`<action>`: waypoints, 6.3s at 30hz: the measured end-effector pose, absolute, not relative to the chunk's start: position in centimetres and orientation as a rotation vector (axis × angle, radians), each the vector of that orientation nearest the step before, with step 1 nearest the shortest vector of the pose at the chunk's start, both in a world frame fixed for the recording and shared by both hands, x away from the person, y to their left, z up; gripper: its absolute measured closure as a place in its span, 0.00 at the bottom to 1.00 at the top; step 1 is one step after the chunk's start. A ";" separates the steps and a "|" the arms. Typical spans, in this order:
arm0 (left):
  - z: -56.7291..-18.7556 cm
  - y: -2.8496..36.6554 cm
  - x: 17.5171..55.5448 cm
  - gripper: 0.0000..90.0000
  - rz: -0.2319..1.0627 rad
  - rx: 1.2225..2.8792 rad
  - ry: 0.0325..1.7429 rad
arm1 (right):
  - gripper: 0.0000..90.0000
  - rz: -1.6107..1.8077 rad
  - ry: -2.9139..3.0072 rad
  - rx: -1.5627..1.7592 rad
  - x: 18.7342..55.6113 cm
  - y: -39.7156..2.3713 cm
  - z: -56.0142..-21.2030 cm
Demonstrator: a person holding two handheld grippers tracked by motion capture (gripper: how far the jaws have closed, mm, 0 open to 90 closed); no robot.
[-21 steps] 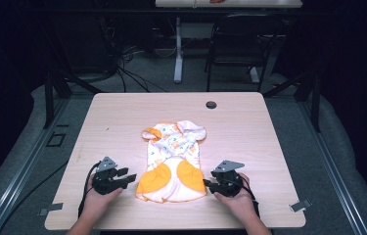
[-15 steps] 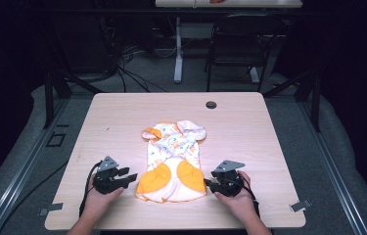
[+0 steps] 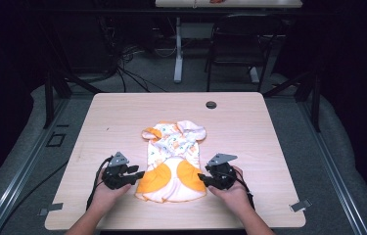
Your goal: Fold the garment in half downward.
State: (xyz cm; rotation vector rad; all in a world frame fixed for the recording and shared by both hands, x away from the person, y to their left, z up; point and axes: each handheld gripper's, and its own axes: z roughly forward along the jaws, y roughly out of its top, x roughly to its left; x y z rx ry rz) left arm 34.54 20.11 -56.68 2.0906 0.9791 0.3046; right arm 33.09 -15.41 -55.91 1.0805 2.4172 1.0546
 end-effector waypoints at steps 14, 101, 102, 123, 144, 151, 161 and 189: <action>-56.6 16.5 38.7 0.93 0.314 2.106 1.004 | 0.94 1.013 2.448 1.086 38.1 -12.5 -55.0; -53.5 15.5 42.9 0.97 0.238 2.140 0.963 | 0.96 0.922 2.553 1.015 43.1 -10.9 -52.9; -53.6 15.5 43.3 0.97 0.242 2.143 0.957 | 0.96 0.926 2.541 1.027 43.5 -10.9 -52.9; -56.6 15.7 46.3 0.67 0.276 2.174 1.098 | 0.70 0.795 2.478 1.243 47.2 -10.7 -56.1; -56.9 15.0 45.8 0.93 0.265 2.218 1.076 | 0.96 0.860 2.490 1.270 46.5 -10.6 -56.4; -56.0 15.2 45.7 0.94 0.257 2.193 1.072 | 0.97 0.879 2.492 1.226 46.4 -11.2 -55.2; -52.9 15.8 45.3 0.94 0.297 2.137 1.026 | 0.97 0.934 2.471 1.122 45.8 -11.6 -52.0; -46.9 17.0 43.7 0.94 0.453 2.074 0.873 | 0.97 1.010 2.357 0.885 43.7 -11.6 -45.4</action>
